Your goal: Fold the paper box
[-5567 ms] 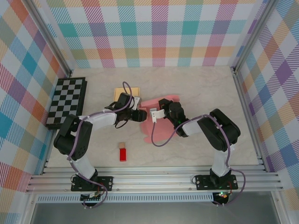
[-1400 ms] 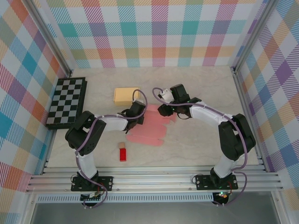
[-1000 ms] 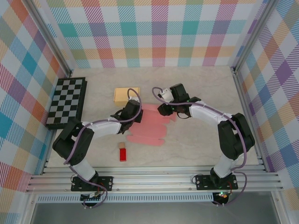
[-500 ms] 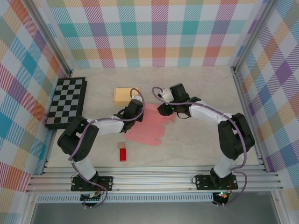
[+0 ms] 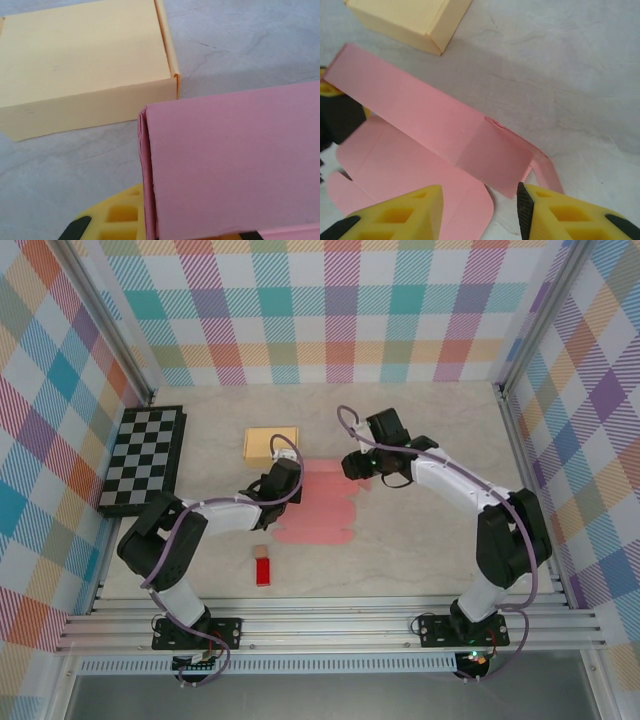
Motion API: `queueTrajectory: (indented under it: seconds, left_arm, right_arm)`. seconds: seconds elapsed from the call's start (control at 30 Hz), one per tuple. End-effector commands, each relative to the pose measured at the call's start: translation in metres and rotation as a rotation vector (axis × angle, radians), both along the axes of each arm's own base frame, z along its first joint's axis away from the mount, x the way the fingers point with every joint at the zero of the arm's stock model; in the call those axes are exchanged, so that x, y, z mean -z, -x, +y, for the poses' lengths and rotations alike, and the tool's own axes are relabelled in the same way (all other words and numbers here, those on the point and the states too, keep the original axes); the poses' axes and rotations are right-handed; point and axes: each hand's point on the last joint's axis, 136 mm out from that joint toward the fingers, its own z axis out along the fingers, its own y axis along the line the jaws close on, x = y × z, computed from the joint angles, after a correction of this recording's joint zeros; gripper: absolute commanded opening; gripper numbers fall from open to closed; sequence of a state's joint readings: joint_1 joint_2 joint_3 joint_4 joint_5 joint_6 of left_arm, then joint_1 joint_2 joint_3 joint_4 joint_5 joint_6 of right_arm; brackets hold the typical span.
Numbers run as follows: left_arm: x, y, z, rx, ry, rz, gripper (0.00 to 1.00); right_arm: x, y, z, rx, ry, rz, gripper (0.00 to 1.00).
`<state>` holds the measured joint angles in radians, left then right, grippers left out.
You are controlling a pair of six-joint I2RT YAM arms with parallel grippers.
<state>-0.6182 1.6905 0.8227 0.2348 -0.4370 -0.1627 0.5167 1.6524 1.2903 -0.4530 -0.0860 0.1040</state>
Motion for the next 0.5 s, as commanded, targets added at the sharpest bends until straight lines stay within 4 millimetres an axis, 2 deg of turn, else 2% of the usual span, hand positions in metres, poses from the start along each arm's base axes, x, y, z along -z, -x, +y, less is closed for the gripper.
queueTrajectory:
  seconds: [0.0, 0.1, 0.27, 0.47]
  left_arm:
    - [0.005, 0.010, 0.012, -0.059, -0.012, 0.010, 0.00]
    - [0.009, 0.012, 0.015, -0.079, -0.014, 0.017, 0.00]
    - [0.014, 0.018, 0.014, -0.084, -0.010, 0.029, 0.00]
    - [0.013, 0.024, 0.009, -0.060, 0.036, 0.022, 0.00]
  right_arm:
    - [-0.021, 0.005, -0.003, 0.125, -0.080, 0.078, 0.45]
    - [-0.021, -0.001, 0.010, 0.157, -0.165, 0.117, 0.45]
    - [-0.008, -0.016, 0.030, 0.186, -0.248, 0.176, 0.46]
    - [0.011, -0.030, 0.035, 0.219, -0.257, 0.192, 0.46]
